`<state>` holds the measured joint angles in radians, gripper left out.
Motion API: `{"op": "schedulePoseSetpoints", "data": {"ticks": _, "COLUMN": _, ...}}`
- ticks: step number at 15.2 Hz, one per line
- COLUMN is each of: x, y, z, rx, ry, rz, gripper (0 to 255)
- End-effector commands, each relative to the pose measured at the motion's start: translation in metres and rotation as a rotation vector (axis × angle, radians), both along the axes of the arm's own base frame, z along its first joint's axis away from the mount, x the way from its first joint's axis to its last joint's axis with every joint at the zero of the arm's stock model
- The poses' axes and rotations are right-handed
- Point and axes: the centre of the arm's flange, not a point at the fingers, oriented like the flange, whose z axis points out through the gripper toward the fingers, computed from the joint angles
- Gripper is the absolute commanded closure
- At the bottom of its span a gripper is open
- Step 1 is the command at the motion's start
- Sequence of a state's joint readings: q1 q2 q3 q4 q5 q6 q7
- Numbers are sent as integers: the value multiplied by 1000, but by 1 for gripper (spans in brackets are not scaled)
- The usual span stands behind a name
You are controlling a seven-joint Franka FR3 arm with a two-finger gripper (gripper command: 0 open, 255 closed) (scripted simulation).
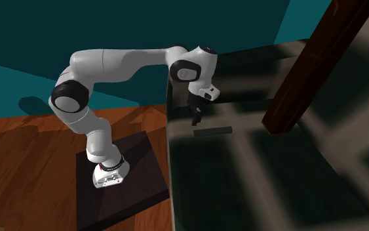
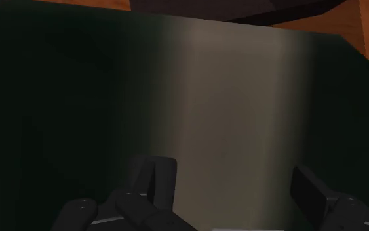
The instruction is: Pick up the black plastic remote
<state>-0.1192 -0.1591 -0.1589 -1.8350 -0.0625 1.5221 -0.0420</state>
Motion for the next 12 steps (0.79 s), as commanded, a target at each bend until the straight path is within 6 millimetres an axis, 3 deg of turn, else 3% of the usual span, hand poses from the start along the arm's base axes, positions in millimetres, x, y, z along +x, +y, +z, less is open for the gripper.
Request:
{"op": "schedulePoseSetpoints", "data": {"ticks": 1, "x": 19, "y": -25, "z": -3, "rx": 20, "ry": 11, "rz": -23, "gripper": 0}}
{"op": "schedulePoseSetpoints", "data": {"ticks": 7, "x": 73, "y": -91, "z": -9, "rx": 77, "ry": 43, "rz": -91, "gripper": 0}}
{"op": "schedulePoseSetpoints", "data": {"ticks": 12, "x": 73, "y": -91, "z": -36, "rx": 77, "ry": 43, "rz": -91, "gripper": 0}}
